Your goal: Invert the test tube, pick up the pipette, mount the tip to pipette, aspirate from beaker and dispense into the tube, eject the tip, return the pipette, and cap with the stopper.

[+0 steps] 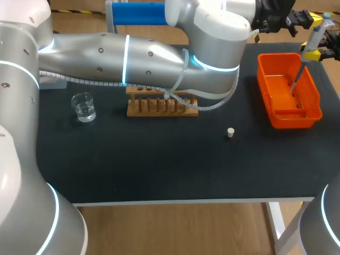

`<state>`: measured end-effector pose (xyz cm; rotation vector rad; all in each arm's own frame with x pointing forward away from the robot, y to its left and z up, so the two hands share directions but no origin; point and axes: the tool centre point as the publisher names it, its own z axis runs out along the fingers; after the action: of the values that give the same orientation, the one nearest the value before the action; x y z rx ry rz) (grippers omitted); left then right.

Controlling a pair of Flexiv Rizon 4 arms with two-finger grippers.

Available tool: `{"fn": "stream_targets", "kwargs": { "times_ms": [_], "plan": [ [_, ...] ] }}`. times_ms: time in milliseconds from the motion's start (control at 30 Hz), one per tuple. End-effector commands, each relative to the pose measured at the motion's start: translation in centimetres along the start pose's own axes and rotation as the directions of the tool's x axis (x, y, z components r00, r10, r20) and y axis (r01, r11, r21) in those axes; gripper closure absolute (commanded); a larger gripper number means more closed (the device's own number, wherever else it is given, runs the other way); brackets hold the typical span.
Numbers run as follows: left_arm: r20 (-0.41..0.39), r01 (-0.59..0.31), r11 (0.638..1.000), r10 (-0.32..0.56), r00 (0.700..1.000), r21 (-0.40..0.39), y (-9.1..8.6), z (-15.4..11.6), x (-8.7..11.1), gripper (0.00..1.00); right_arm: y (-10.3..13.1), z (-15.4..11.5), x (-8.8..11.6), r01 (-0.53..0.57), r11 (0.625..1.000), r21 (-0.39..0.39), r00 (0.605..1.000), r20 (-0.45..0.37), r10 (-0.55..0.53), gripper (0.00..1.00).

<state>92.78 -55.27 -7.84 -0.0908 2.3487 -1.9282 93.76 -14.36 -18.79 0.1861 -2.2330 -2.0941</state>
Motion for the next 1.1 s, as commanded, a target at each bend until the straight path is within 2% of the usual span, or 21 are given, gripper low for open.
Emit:
{"fn": "stream_targets", "kwargs": {
  "times_ms": [33,467,800,1100],
  "plan": [
    [0.008,-0.002,0.987,0.000,1.000,0.162,0.45,0.36,0.17,1.00,-0.05,-0.26,-0.19,0.000,1.000,0.000,1.000,-0.008,0.000,1.00],
    [0.001,0.003,0.986,-0.003,1.000,0.168,0.99,0.85,0.22,1.00,-0.05,-0.26,-0.19,0.000,1.000,0.000,1.000,-0.008,0.000,1.00],
    [0.009,-0.008,0.986,0.006,1.000,0.164,0.53,0.56,-0.24,1.00,-0.05,-0.26,-0.19,0.000,1.000,0.000,1.000,-0.008,0.000,1.00],
    [0.008,0.001,0.987,-0.003,1.000,0.163,1.10,0.90,-0.49,1.00,-0.05,-0.26,-0.19,0.000,1.000,0.000,1.000,-0.008,0.000,1.00]
  ]
}}
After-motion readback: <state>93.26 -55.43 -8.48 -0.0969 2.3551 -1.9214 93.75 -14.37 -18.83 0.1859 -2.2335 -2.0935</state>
